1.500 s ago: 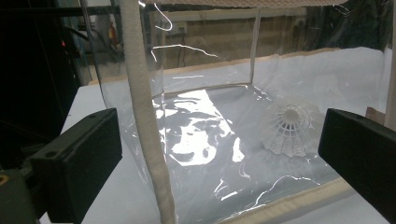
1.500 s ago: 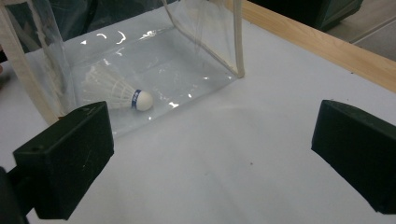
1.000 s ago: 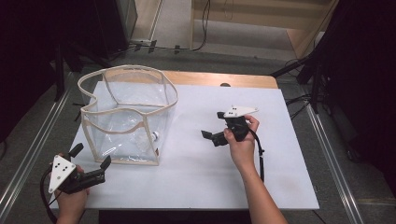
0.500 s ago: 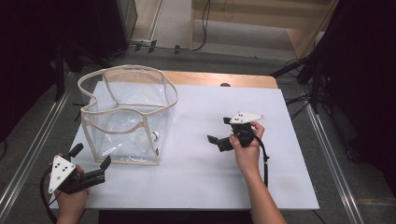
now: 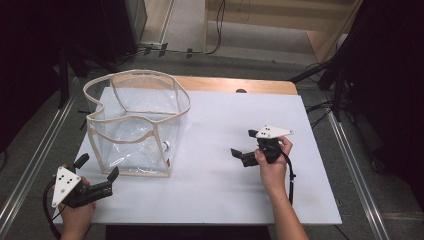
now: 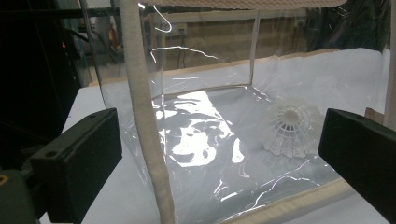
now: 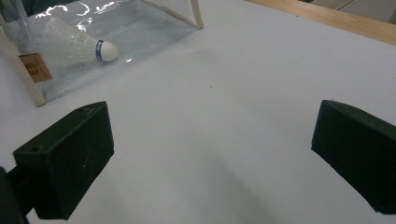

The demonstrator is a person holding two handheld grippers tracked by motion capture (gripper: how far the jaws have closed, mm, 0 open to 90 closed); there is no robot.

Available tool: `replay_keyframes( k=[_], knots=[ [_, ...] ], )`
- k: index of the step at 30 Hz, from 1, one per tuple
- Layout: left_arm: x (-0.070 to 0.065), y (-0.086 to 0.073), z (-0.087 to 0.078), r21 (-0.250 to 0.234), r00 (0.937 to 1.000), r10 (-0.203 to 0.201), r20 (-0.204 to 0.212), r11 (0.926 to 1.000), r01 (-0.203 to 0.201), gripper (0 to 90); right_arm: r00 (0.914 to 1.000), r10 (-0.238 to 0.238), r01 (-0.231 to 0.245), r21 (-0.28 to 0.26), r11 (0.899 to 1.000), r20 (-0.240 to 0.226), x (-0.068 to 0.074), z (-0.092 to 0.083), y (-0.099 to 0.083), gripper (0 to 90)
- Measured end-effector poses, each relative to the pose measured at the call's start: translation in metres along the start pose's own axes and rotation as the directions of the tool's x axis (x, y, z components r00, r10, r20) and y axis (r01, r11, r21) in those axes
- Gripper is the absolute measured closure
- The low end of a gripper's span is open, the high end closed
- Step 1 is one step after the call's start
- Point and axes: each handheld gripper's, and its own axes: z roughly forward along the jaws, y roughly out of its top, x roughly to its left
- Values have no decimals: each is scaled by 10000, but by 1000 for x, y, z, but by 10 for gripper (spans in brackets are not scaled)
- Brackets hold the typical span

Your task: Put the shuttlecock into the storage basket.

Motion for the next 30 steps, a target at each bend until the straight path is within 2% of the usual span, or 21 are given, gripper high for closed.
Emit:
replay_keyframes(
  k=[30],
  knots=[
    [-1,0,0,2,10000,80,13,10000,-80,3,9956,598,-596,-60,9982,720,-15,-38,-37,0]
  ],
)
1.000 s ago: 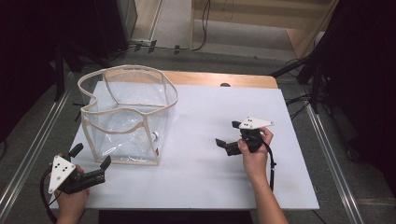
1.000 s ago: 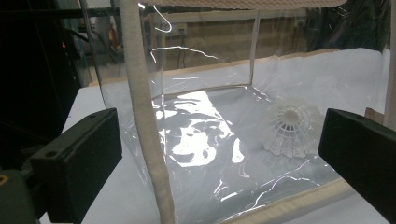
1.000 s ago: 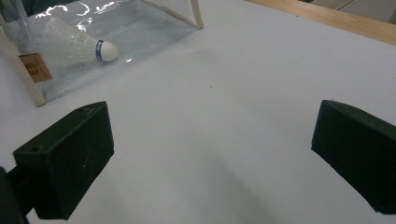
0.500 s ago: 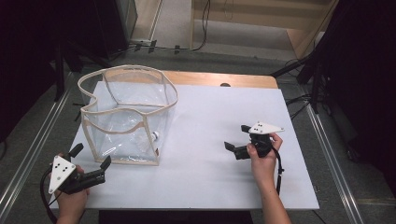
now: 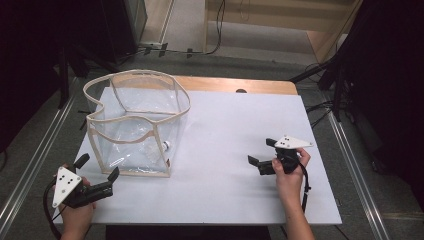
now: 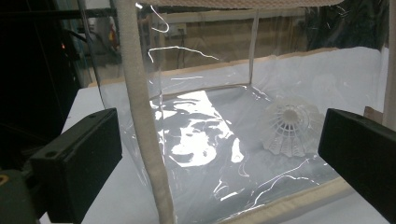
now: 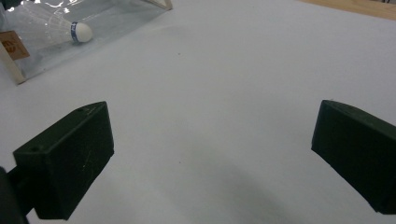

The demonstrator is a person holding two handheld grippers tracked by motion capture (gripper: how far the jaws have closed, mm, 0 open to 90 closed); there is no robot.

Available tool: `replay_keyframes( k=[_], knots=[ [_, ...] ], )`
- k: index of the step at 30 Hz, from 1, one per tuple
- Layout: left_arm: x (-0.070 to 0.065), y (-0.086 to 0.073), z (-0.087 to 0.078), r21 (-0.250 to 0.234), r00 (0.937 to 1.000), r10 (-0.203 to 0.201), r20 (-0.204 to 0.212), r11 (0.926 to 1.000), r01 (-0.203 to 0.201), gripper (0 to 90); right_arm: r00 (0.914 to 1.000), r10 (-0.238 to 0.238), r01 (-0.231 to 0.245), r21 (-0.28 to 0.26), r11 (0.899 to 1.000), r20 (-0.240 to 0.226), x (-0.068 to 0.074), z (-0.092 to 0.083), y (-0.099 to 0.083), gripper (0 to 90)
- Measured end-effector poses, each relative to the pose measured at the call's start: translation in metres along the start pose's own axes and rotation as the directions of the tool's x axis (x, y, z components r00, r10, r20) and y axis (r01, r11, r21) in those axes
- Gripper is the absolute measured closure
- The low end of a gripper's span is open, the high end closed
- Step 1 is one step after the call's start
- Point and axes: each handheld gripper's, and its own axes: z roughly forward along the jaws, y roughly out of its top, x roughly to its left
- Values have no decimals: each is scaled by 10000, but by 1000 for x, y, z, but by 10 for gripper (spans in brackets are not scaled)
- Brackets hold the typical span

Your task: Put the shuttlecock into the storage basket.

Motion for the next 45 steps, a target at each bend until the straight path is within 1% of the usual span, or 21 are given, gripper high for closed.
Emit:
replay_keyframes(
  k=[4,19,24,29,30,34,38,43,45],
  knots=[
    [0,0,0,-1,10000,0,1,10000,0,3,9999,109,-109,-29,9999,90,-2,-5,-4,0],
    [0,0,0,-11,10000,10,-3,10000,-10,3,9985,233,-232,-20,9997,495,-10,-23,-17,0],
    [0,0,0,-9,10000,15,0,10000,-15,3,9974,359,-356,-55,9994,621,-12,-30,-23,0],
    [0,0,0,-1,10000,20,-3,10000,-20,3,9967,356,-351,-74,9994,735,-14,-35,-27,0],
    [0,0,0,-1,10000,17,-3,10000,-17,3,9961,443,-439,-66,9990,759,-14,-36,-28,0],
    [0,0,0,-9,10000,5,0,10000,-5,3,9953,487,-483,-67,9988,840,-16,-40,-32,0],
    [0,0,0,-9,10000,0,4,10000,0,3,9945,607,-589,-239,9980,857,-17,-44,-35,0],
    [0,0,0,-11,10000,-3,6,10000,3,3,9931,604,-581,-257,9980,1002,-19,-49,-38,0],
    [0,0,0,-12,10000,-3,6,10000,3,3,9925,672,-648,-268,9975,1025,-20,-51,-40,0]
  ],
)
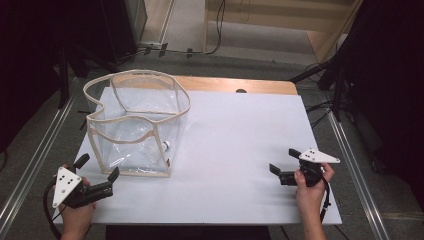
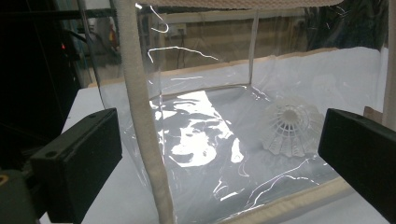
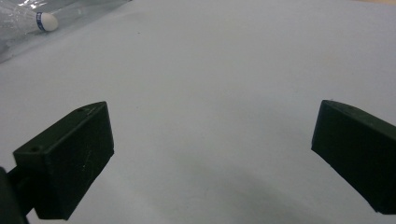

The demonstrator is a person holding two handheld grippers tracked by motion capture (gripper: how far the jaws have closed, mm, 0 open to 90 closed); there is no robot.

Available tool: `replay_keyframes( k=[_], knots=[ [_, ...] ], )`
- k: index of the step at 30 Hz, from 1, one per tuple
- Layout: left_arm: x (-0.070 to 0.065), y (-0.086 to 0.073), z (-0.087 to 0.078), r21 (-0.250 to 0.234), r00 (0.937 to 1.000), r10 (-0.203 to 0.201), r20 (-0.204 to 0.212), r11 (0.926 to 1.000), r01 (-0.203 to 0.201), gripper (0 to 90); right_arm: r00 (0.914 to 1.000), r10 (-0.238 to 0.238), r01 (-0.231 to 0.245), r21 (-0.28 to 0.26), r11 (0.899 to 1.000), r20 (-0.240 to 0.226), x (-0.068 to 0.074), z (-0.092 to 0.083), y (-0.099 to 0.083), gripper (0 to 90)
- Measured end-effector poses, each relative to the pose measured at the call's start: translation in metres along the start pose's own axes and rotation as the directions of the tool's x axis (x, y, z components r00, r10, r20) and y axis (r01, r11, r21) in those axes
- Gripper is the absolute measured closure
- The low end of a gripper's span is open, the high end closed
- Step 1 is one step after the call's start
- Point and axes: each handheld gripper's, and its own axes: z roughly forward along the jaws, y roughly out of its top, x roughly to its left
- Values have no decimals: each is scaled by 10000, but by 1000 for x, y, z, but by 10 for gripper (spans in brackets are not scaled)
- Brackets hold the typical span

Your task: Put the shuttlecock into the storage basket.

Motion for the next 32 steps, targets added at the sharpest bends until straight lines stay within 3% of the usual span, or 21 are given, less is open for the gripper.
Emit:
replay_keyframes(
  k=[20,32],
  knots=[
    [1,0,-1,-60,10000,-47,25,10000,47,3,9989,173,-155,-389,9991,445,-9,-26,-18,0],
    [2,1,0,-92,9999,-109,1,9999,109,3,9946,623,-584,-476,9972,835,-15,-36,-27,0]
  ],
)
